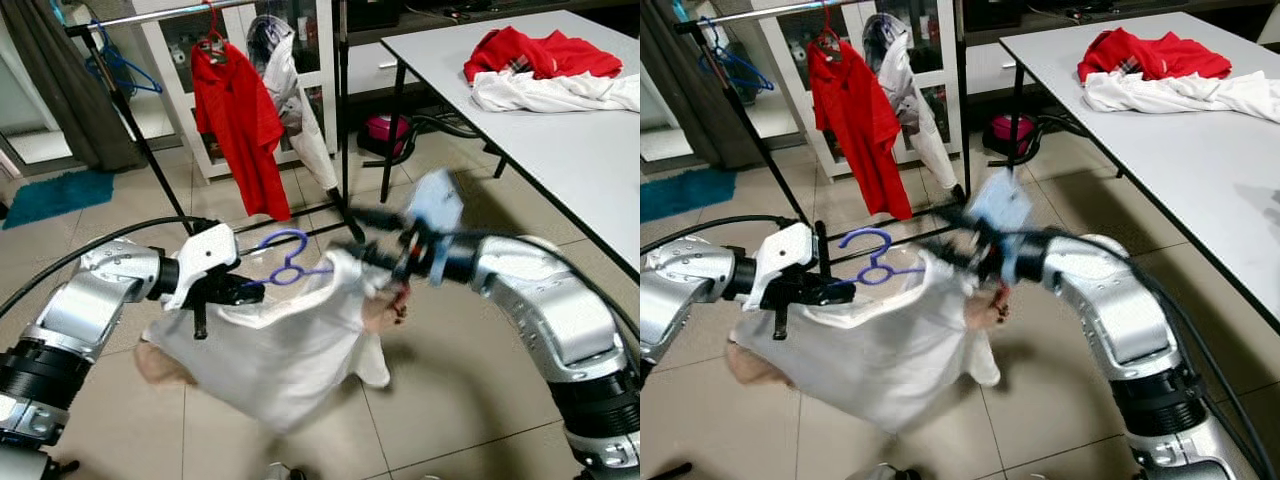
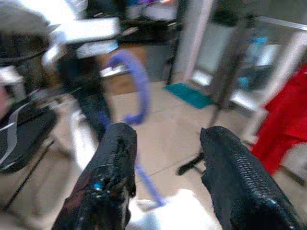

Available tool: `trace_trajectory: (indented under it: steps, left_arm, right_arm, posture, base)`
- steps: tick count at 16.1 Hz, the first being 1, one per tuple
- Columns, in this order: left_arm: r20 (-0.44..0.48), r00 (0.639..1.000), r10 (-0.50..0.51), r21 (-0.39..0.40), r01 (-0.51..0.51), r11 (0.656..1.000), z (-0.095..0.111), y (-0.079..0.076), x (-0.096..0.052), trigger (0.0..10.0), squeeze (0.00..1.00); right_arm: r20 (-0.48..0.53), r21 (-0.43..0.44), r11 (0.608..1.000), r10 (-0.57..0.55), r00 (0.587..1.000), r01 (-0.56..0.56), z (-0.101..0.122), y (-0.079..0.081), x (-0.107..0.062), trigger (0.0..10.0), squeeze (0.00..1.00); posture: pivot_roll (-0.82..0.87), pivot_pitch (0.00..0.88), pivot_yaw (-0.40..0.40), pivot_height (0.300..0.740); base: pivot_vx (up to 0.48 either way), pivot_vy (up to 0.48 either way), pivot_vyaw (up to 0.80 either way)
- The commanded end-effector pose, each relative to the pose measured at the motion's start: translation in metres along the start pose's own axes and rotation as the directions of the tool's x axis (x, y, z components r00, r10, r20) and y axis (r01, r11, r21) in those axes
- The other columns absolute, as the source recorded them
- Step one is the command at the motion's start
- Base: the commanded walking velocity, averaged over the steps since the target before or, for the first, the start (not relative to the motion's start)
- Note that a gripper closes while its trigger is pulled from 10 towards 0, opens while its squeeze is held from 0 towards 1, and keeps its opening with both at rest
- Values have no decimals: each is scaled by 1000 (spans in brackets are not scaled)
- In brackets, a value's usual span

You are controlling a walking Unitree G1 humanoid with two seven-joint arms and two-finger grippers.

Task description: Hang hanger

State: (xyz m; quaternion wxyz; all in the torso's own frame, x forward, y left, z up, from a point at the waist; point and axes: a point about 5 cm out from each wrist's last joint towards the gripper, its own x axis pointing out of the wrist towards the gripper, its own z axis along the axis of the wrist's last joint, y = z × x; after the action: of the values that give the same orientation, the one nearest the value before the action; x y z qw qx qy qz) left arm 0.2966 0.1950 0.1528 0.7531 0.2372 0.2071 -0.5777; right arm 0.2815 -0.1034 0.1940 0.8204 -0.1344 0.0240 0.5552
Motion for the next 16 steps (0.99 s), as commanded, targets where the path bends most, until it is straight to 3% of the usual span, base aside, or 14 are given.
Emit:
trace_trajectory:
  steps: [1,4,8,9,10,16]
  left_arm:
    - [26,1000,-3,48,2,999,10,2,-5,0,0]
    - [21,999,-49,128,46,991,21,-4,-1,0,0]
    - [85,994,-63,158,49,986,35,-8,7,0,0]
    - [87,994,-64,159,49,986,35,-8,7,0,0]
    - [88,994,-61,156,47,987,35,-9,7,0,0]
    - [107,994,-24,101,14,995,31,-8,-1,0,0]
  right_arm:
    - [-7,-26,998,52,999,-52,1,7,4,10000,0]
    - [-40,-41,992,115,993,-117,-5,13,18,10000,0]
    - [-39,18,972,236,971,-236,-11,28,33,9882,0]
    - [-47,21,970,245,968,-244,-13,29,34,4549,0]
    - [-50,26,969,247,968,-246,-13,28,34,0,0]
    - [-64,11,961,276,959,-276,-14,28,33,0,0]
  posture:
    - [-75,0,157,740]
    - [-74,0,157,740]
    - [-73,0,146,740]
    - [-73,0,141,740]
    - [-72,0,139,740]
    - [-71,0,127,740]
  base:
    - [0,0,0]
    - [0,0,0]
    - [0,0,0]
    - [0,0,0]
    - [0,0,0]
    - [0,0,0]
